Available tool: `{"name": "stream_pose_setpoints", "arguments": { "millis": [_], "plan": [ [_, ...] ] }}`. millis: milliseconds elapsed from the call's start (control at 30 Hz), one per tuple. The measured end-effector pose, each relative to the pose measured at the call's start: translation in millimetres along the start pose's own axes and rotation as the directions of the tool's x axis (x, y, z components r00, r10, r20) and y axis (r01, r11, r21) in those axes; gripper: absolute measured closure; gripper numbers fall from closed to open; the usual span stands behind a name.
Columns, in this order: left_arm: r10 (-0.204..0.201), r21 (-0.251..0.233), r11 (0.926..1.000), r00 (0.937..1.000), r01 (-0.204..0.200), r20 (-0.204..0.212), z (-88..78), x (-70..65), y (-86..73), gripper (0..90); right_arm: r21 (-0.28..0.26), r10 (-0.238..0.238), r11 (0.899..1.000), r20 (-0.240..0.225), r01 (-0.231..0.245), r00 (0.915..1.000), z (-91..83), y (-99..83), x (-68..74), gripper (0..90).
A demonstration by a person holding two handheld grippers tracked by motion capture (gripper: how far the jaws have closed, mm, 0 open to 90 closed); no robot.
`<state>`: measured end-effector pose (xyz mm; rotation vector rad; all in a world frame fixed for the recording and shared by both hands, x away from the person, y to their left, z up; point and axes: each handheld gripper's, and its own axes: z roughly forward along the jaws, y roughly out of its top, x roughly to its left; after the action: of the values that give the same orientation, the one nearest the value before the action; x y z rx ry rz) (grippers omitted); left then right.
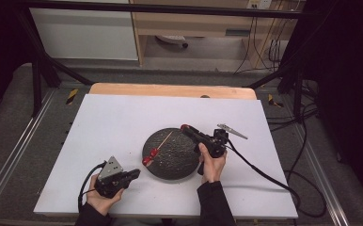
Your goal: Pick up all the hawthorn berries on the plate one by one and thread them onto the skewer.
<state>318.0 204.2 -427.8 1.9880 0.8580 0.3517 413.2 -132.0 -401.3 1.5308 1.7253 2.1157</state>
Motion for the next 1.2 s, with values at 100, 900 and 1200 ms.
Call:
{"name": "stream_pose_setpoints", "arguments": {
  "millis": [100, 900, 1200],
  "plan": [
    [-0.001, -0.008, 1.0, 1.0, 0.001, 0.004, 1.6, -2.1, 3.5, 87.9, -0.026, 0.007, 1.0, 0.0, -0.007, 1.0, -0.1, 2.2, -0.1, 63.2],
    [-0.045, -0.067, 0.9967, 0.9988, 0.046, 0.017, 18.2, -21.3, 20.1, 87.9, -0.235, 0.09, 0.967, -0.039, -0.097, 0.9951, 3.4, 7.6, -5.0, 63.2],
    [-0.067, -0.089, 0.9936, 0.9973, 0.07, 0.03, 26.4, -31.0, 23.8, 87.9, -0.272, 0.095, 0.956, -0.052, -0.105, 0.9941, 4.0, 6.9, -5.0, 63.2]
  ]
}}
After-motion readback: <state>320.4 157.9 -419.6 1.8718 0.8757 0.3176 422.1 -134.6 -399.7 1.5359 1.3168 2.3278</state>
